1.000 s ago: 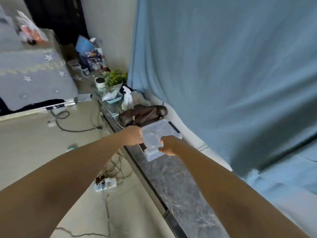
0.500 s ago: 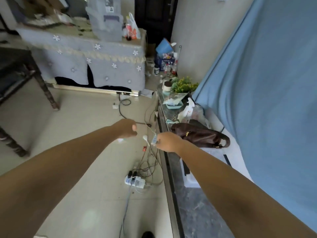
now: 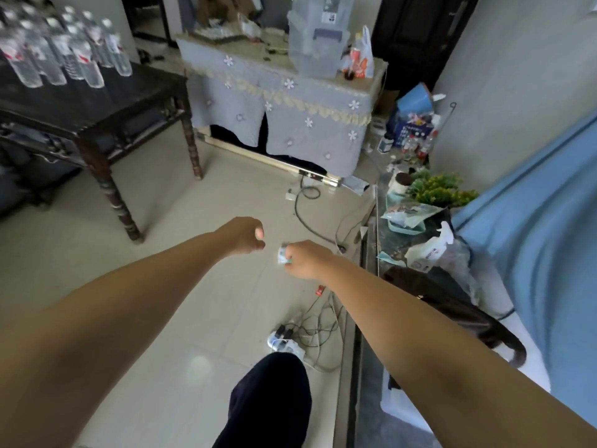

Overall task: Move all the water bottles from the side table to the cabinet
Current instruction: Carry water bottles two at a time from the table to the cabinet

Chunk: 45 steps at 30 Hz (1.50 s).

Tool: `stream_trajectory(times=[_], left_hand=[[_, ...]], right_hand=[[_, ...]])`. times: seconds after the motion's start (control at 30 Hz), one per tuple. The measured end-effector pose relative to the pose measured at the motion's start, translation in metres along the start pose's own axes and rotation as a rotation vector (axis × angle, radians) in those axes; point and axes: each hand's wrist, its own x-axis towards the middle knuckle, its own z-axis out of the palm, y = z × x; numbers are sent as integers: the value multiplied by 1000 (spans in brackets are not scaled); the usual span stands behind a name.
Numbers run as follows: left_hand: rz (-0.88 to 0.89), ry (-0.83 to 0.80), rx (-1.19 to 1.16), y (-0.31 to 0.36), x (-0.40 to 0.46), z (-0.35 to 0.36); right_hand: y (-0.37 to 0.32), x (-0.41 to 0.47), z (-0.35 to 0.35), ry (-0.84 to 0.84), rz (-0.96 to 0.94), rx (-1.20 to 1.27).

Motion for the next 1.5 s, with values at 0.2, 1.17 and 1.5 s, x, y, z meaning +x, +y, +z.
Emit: stream_trajectory(times=[0.2,1.17,1.5], left_hand=[[-94,66,9,-39,28,-26],[-414,268,-44,-430,325,-334],[-513,369,-143,-527,464,-411]], right_hand=[[-21,57,-21,-25,-86,-36],[-288,599,-230,5,-303,-146],[-337,794,-292,35,-470,-187]])
